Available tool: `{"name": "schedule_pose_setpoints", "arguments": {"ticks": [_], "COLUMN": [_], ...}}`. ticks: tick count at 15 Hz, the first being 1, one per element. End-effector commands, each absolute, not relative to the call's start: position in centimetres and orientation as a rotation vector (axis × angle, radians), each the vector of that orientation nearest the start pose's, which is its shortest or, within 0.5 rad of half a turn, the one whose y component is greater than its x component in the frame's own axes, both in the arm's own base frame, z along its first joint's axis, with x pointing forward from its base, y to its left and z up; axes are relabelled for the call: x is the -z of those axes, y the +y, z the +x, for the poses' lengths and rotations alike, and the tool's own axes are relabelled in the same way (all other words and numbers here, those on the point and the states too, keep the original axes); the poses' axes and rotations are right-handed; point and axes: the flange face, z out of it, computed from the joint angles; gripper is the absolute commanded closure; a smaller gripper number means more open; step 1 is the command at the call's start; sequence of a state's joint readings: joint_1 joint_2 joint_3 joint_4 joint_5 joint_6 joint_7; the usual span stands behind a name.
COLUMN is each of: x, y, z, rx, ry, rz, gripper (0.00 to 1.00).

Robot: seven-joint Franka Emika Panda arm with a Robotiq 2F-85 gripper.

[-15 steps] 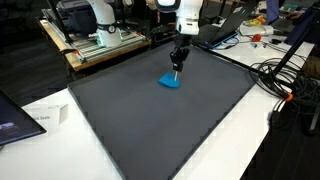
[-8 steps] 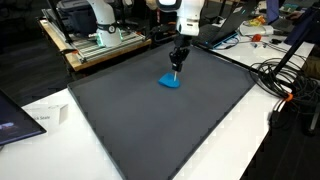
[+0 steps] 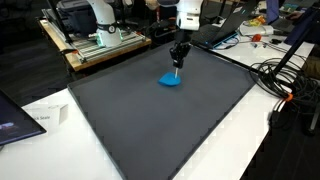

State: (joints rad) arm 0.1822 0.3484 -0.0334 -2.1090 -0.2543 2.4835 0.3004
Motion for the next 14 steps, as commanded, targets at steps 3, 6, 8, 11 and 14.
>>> {"name": "schedule_pose_setpoints", "arguments": {"ticks": [3,6,8,11,14], "x": [-28.0,-28.5,-28.7,-29.0,-29.4], "y": [8.3,8.2,8.0,7.7,7.3], "z": [56.2,55.8,55.6,55.3,54.8], "rx": [0.076,0.045,0.025,0.008,0.005], "ry": [-0.068,-0.066,-0.060,-0.051,-0.042], "rz": [-3.287,-3.301,-3.308,-3.312,-3.313], "gripper": [0.97,0.97,0.97,0.97,0.97]}}
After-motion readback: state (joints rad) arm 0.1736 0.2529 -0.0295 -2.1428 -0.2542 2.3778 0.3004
